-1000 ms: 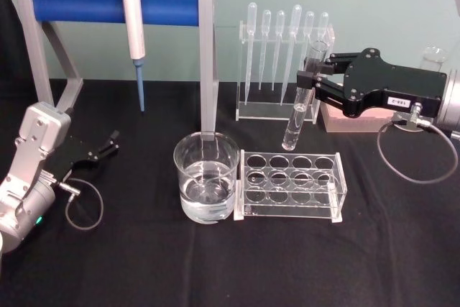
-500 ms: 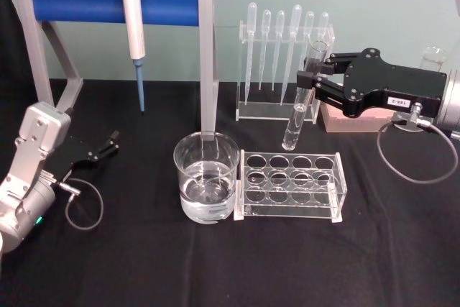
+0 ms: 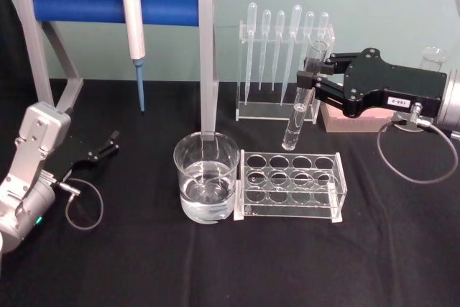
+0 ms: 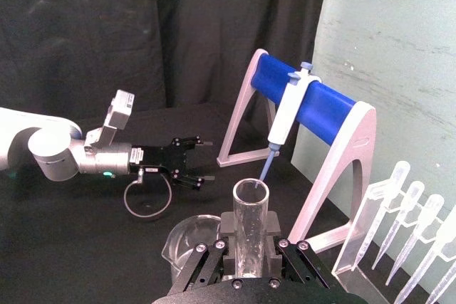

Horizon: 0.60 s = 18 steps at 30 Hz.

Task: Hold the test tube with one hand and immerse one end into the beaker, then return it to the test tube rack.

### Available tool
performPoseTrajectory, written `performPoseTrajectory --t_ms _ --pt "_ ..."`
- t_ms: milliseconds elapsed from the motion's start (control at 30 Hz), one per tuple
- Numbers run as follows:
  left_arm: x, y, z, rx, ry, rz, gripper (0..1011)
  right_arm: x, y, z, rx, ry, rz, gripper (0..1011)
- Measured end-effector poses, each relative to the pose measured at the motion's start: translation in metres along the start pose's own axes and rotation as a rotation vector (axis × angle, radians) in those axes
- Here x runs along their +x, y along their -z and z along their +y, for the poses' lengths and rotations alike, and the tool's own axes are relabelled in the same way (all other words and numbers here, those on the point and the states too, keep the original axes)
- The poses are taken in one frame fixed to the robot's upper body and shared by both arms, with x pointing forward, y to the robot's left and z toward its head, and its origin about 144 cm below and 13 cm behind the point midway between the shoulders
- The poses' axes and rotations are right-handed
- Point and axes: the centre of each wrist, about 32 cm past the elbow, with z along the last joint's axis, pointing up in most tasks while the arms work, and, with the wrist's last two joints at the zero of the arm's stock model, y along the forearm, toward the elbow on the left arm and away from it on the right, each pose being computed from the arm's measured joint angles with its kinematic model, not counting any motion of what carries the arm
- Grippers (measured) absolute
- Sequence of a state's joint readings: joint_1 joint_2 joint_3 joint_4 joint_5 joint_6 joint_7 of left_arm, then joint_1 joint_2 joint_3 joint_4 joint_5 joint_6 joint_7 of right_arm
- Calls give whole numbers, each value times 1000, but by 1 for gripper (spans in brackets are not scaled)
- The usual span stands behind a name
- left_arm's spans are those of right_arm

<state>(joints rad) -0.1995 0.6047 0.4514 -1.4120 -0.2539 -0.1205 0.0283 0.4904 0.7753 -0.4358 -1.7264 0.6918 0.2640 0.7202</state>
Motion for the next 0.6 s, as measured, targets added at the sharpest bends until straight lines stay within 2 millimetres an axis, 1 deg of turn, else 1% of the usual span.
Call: performPoseTrajectory --t_ms 433,600 --pt "0 0 0 0 0 0 1000 0 0 0 3 -2 -6 241" --pt "0 0 0 0 0 0 1000 0 -6 7 23 -23 -28 241"
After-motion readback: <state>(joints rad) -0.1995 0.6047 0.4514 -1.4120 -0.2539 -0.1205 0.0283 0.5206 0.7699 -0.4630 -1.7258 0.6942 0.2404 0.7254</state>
